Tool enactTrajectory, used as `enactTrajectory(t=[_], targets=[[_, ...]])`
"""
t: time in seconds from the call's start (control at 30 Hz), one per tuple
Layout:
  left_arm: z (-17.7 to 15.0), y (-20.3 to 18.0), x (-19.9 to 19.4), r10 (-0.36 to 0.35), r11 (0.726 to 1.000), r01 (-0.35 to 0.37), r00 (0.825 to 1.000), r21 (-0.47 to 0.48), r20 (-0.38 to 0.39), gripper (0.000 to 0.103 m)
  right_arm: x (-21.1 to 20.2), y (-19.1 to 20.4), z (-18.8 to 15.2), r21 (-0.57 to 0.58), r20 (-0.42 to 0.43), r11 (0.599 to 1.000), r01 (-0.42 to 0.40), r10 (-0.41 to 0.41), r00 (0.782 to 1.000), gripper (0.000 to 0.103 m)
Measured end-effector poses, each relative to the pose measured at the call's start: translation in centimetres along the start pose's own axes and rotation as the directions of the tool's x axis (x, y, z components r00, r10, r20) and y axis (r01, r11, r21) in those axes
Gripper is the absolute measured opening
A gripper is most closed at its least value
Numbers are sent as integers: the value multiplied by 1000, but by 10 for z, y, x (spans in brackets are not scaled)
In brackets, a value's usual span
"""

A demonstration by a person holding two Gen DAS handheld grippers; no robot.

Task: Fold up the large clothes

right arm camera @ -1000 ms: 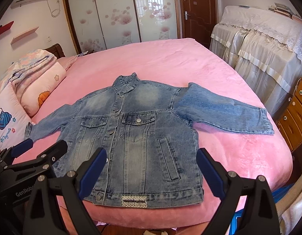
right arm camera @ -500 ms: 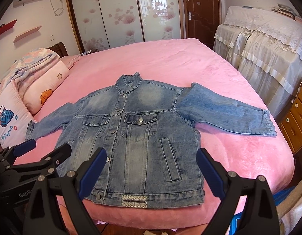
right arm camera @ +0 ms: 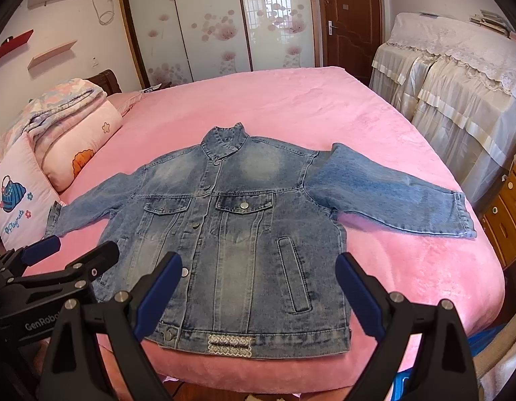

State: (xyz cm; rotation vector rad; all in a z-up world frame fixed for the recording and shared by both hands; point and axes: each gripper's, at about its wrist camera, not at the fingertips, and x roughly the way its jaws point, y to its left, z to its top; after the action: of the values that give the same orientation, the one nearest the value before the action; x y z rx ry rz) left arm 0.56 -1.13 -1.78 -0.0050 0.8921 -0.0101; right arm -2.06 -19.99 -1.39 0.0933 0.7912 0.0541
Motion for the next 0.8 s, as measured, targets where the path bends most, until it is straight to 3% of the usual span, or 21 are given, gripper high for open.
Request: enactTrajectory(t=[0.57, 0.8], targets=[[-1, -3, -3, 3, 1000, -3, 1000, 13, 4, 102, -5, 3, 4, -8, 14, 1000, 13, -13, 1000, 94], [-3, -2, -4, -26, 1000, 26, 1000, 12, -1, 102, -10, 0, 2, 3, 23, 1000, 12, -12, 1000, 94]])
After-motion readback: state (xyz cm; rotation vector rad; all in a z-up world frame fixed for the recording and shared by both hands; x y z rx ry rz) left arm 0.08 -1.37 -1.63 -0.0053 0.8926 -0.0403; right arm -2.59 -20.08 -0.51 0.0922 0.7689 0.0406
